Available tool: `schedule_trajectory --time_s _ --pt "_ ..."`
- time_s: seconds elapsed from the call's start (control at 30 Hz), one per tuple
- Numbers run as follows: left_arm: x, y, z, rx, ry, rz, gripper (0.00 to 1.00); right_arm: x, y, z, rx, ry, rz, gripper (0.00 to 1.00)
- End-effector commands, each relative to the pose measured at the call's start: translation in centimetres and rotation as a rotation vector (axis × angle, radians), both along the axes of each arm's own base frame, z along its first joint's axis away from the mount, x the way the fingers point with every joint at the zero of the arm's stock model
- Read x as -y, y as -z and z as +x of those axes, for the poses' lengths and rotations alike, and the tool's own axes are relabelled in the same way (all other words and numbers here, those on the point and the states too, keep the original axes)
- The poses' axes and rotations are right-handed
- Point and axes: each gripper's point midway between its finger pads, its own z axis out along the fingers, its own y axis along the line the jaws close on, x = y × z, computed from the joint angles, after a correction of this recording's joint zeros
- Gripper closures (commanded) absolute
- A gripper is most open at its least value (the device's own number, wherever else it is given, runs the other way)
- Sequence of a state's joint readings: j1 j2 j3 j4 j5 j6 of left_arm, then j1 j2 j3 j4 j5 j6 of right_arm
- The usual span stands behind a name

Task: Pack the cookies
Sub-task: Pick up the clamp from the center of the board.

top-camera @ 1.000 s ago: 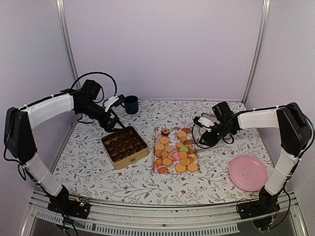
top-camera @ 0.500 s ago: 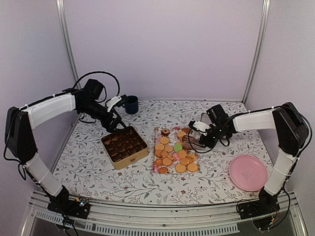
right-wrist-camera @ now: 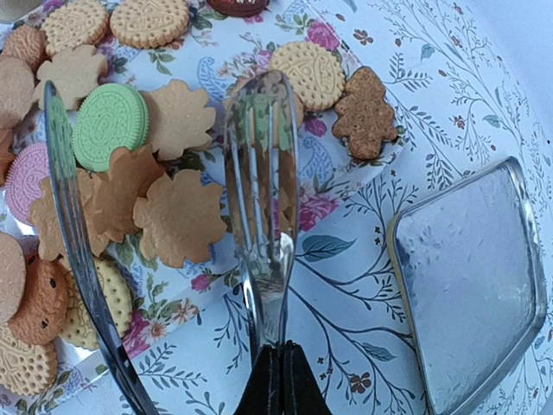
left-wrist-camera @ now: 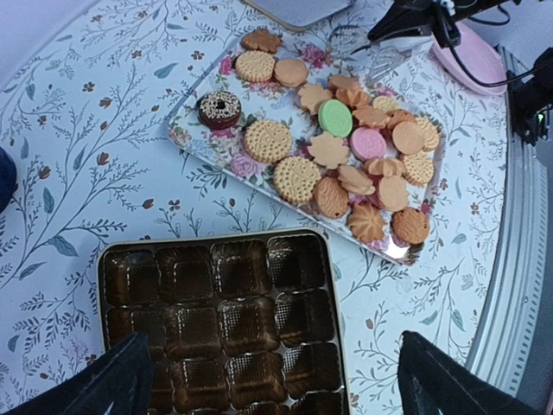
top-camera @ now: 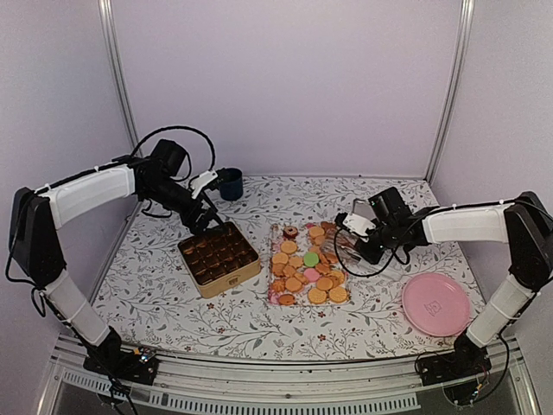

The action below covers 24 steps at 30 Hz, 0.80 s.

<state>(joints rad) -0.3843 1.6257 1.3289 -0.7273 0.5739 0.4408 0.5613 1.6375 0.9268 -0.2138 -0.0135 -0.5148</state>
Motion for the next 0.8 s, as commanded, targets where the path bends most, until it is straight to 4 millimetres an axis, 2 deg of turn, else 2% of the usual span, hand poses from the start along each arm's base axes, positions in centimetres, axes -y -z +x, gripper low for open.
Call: schedule_trajectory --time_s 0.0,0.07,0.2,0.3,0.4,0.53,0.77 --pt "1.9 -1.3 -1.3 0.019 0.069 -0.042 0.01 -0.3 -2.6 0.2 0.112 0.035 0.006 1.0" --pt "3.3 -2.2 -2.1 0.024 0.122 -0.078 0.01 -0.5 -3.5 -0.1 0.135 0.057 0.0 1.0" --pt "7.2 -4.1 -4.1 0.026 0.257 -0.155 0.01 -2.7 -5.7 -1.2 0.195 0.075 0.041 1.0" --pt "9.7 -4.5 -5.7 0.021 0.359 -0.18 0.01 -5.1 -7.5 -2.7 0.248 0.045 0.086 1.0" --pt "11.4 -4.6 -6.9 0.016 0.435 -0.198 0.03 -7.0 -9.5 -3.5 0.288 0.03 0.13 1.0" --pt "12.7 -4.4 -8.2 0.006 0.49 -0.202 0.07 -9.3 -10.9 -4.3 0.293 0.01 0.159 1.0" --pt "12.9 -3.7 -10.5 0.019 0.575 -0.185 0.2 -12.5 -11.2 -5.1 0.296 -0.04 0.157 1.0"
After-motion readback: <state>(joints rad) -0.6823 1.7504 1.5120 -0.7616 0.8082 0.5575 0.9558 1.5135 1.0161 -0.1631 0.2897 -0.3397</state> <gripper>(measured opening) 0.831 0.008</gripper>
